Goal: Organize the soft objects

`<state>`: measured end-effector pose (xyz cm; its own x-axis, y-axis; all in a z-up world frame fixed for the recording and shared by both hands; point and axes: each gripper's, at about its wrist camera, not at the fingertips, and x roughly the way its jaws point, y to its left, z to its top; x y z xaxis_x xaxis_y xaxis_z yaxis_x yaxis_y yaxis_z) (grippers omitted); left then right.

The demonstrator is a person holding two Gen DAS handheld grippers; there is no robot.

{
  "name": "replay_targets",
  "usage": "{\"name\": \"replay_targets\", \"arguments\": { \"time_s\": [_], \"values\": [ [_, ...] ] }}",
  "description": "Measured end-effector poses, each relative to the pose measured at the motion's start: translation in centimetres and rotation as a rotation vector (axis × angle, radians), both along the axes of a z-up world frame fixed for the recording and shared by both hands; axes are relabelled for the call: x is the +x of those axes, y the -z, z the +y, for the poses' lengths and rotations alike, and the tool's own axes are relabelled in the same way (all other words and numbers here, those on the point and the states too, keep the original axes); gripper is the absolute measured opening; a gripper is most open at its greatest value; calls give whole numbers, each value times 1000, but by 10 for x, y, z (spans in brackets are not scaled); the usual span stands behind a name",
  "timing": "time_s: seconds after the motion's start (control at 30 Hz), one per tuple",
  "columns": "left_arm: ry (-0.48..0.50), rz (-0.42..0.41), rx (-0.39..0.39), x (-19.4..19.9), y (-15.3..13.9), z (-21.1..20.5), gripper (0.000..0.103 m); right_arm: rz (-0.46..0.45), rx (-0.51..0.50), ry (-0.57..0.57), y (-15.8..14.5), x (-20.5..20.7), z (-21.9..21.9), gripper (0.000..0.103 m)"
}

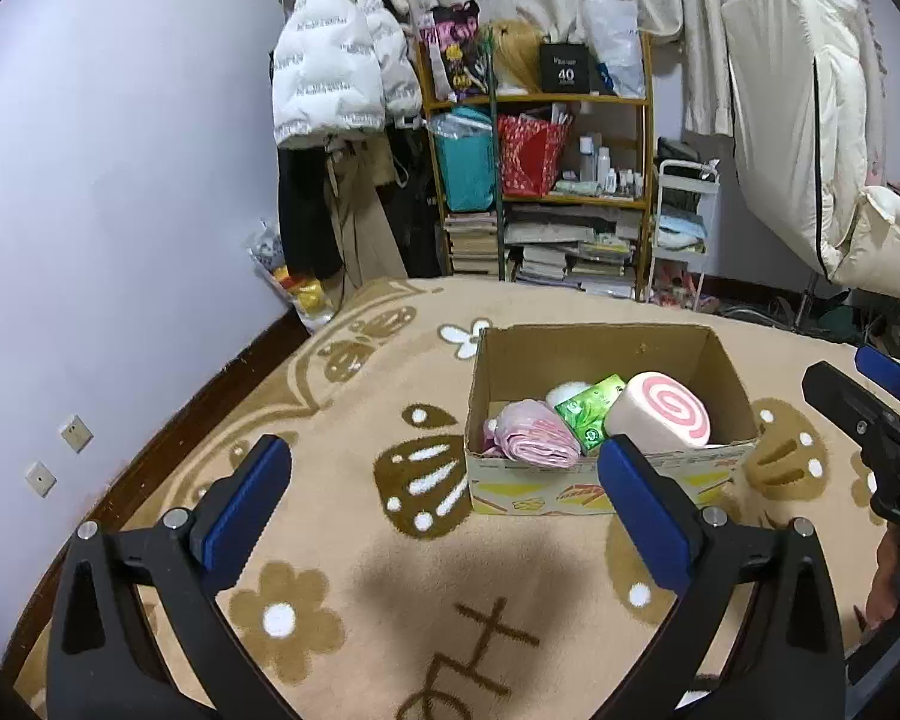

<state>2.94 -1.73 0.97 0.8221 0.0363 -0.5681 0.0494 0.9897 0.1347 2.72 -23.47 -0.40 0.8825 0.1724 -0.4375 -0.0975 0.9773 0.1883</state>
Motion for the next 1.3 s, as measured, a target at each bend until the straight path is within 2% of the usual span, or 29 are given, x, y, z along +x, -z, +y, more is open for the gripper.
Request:
{"name": "replay_targets", "arguments": {
  "time_s": [0.2,0.5,0.8,1.1,1.3],
  "values": [
    [1,-49,22,-25,-12,1,102,-17,-27,9,-10,-20,4,103],
    [1,-64,19,-42,-16,3,102,1,-45,26,-10,-35,3,103],
    [-45,-88,4,-46,-12,7,102,21,-48,43,-5,-36,-2,103],
    [-29,-65,3,-37,-5,6,102,40,-41,44,-1,-28,-8,103],
    [-13,-61,28,-34,-3,-1,102,57,-50,46,6,-21,-11,103]
  ]
}}
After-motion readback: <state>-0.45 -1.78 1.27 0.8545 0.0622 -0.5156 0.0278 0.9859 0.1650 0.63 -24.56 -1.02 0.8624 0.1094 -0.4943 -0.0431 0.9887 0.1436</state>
